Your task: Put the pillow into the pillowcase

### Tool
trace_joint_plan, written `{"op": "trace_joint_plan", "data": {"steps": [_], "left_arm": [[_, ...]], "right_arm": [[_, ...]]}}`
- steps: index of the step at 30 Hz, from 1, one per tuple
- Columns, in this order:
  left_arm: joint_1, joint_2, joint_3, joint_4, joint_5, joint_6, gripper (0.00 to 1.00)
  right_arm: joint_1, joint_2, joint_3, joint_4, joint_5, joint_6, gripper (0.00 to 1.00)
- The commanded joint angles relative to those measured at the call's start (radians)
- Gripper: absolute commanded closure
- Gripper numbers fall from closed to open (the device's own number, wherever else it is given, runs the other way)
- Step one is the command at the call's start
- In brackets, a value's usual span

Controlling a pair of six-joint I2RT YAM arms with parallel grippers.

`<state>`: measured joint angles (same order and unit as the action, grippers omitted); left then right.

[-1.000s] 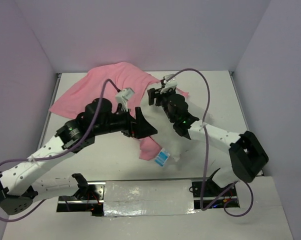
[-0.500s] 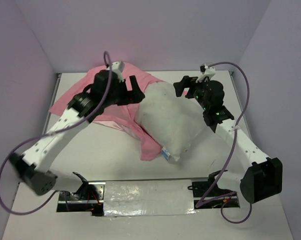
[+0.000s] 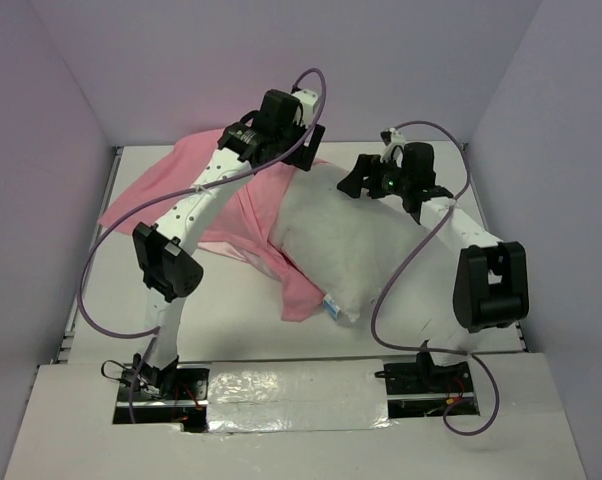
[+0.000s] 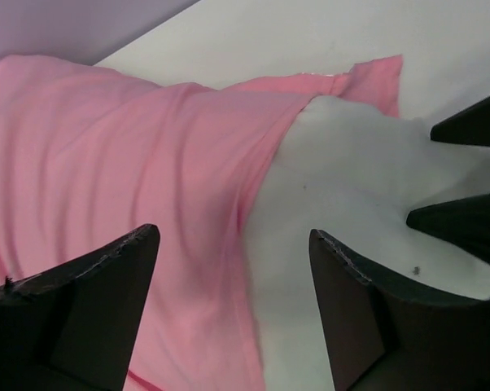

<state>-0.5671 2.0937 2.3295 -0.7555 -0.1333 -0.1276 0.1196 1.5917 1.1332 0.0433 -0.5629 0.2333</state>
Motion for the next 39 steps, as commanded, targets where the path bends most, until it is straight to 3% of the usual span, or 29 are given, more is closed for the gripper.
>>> {"op": "trace_joint_plan", "data": {"steps": [1, 11, 17, 20, 21, 23, 24, 26, 27, 29, 34, 35, 39], "left_arm": [[-0.004, 0.014, -0.005, -0.001, -0.021, 0.127, 0.14], [-0.004, 0.080, 0.001, -0.014, 0.003, 0.236, 0.15], [-0.002, 0.143, 0.042, -0.001, -0.095, 0.209, 0.45], [-0.002, 0.141, 0.039, 0.034, -0.101, 0.195, 0.68], [-0.002, 0.138, 0.041, 0.054, -0.101, 0.189, 0.82], [-0.002, 0.131, 0.041, 0.070, -0.092, 0.177, 0.94], [-0.002, 0.123, 0.037, 0.088, -0.097, 0.162, 1.00], [-0.004, 0.111, 0.040, 0.100, -0.088, 0.152, 1.00], [-0.005, 0.105, 0.048, 0.104, -0.078, 0.146, 1.00], [-0.020, 0.080, 0.057, 0.122, -0.045, 0.143, 1.00], [-0.121, -0.033, 0.027, 0.145, 0.014, 0.177, 1.00], [-0.146, -0.049, 0.022, 0.134, 0.006, 0.180, 1.00], [-0.263, -0.177, -0.053, 0.122, -0.037, 0.143, 1.00]], "right_arm": [[-0.015, 0.048, 0.088, 0.000, -0.081, -0.017, 0.04], [-0.044, 0.117, 0.145, -0.025, -0.091, -0.081, 0.02], [-0.052, 0.154, 0.160, -0.013, -0.153, -0.094, 0.01], [-0.046, 0.200, 0.174, -0.035, -0.227, -0.104, 0.02], [-0.041, 0.212, 0.178, -0.036, -0.235, -0.110, 0.03], [-0.028, 0.246, 0.191, -0.088, -0.247, -0.135, 0.05], [-0.017, 0.258, 0.195, -0.098, -0.255, -0.143, 0.07], [0.011, 0.295, 0.221, -0.144, -0.281, -0.184, 0.20], [0.021, 0.304, 0.230, -0.146, -0.296, -0.196, 0.54], [0.054, 0.301, 0.237, -0.085, -0.327, -0.192, 1.00], [0.113, 0.180, 0.138, 0.226, -0.319, -0.071, 1.00], [0.121, 0.127, 0.101, 0.421, -0.310, -0.036, 1.00], [0.156, 0.076, -0.085, 0.887, -0.166, 0.286, 1.00]]}}
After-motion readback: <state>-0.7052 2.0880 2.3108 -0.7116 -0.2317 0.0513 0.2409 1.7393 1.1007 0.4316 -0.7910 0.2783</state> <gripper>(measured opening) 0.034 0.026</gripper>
